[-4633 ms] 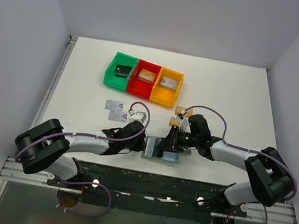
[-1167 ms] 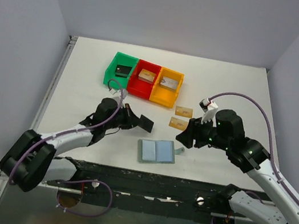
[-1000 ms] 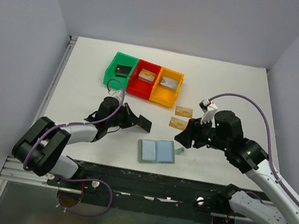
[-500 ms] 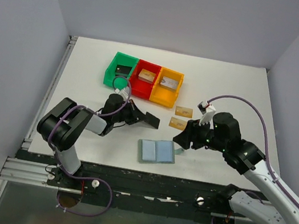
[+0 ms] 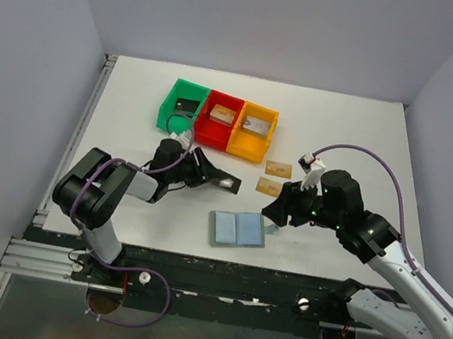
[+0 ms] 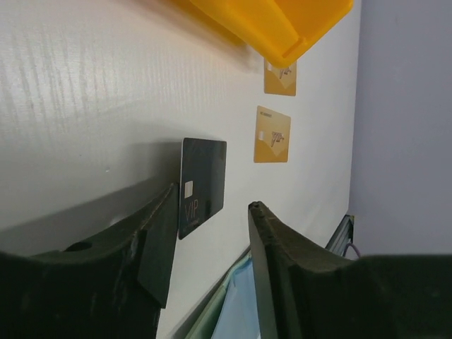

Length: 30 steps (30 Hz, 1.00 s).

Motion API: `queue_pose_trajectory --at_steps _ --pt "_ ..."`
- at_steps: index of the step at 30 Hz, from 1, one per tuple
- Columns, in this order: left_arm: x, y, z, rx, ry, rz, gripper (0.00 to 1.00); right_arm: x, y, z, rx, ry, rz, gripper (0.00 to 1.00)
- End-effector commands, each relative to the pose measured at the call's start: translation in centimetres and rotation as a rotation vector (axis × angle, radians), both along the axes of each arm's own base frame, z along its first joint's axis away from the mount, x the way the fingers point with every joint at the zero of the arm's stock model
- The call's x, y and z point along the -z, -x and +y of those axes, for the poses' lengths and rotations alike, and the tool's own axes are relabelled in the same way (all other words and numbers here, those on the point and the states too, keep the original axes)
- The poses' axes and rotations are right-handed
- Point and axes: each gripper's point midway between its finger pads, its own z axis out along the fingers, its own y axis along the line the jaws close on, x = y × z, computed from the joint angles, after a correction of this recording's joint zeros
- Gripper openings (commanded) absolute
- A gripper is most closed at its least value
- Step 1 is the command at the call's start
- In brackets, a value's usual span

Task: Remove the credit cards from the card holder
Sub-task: Place the credit card at the center of the board, then reset both arms

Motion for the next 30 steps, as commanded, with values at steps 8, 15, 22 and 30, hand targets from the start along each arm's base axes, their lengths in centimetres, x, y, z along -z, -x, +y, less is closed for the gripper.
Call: queue_pose_trajectory --at_steps 8,15,22,30 --pt "-2.9 0.0 7.5 -0.159 -0.346 0.004 0.99 0.2 -1.2 -2.3 0.084 0.109 -0.056 0.64" --pt "-6.8 2.2 14.8 -0.421 -0.618 0.073 0.99 -0.4 -3.0 -6.2 0.297 0.162 -0.169 0.64" --pt "-7.0 5.8 18.0 -0.508 -0.716 0.176 0.99 0.6 -3.5 -10.1 0.479 0.216 -0.225 0.66" --pt "-7.0 7.5 17.6 -0.485 -0.653 0.104 0.99 1.6 -3.7 -10.2 0.504 0.233 -0.194 0.66"
